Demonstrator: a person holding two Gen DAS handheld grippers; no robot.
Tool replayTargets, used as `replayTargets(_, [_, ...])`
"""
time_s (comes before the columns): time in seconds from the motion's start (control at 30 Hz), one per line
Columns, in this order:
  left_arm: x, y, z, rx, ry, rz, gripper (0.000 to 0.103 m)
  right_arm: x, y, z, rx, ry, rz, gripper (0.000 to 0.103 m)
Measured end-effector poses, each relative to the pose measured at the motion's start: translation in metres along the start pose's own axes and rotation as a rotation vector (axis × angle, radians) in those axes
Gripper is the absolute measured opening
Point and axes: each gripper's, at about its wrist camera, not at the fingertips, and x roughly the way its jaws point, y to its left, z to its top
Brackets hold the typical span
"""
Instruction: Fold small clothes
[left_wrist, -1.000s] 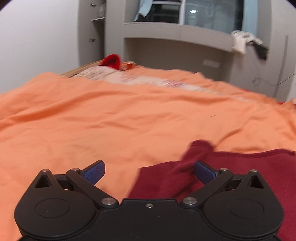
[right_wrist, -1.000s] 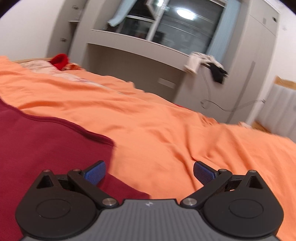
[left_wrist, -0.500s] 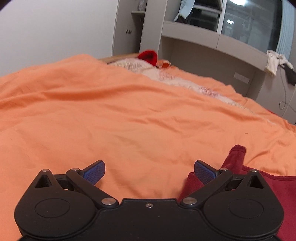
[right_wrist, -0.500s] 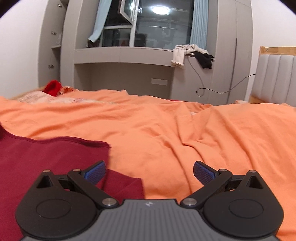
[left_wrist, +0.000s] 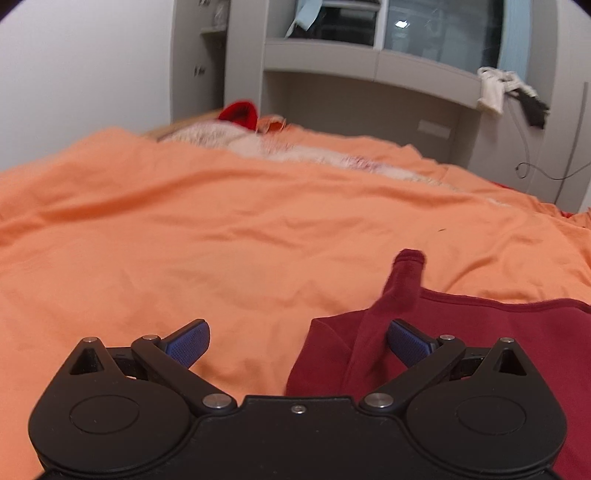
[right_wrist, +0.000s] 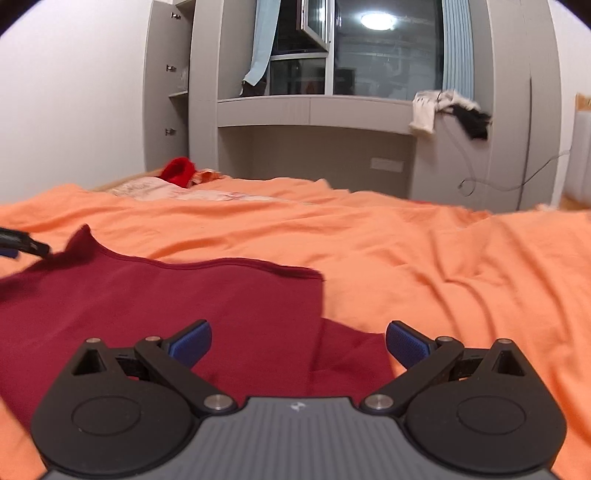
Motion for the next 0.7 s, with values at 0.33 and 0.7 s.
replayTargets(0.33, [0.043,0.029,0.008,-0.172,0.122,0.004,0.102,0.053,-0.035,-0.001,0.257,0.159,0.115,0.043])
replayTargets(0.7, [-0.029,0.046,-0.007,-0.16,-0.033,-0.025,0.102,0.016,-0.031,0.001,0.244,0.066,0.038,0.007])
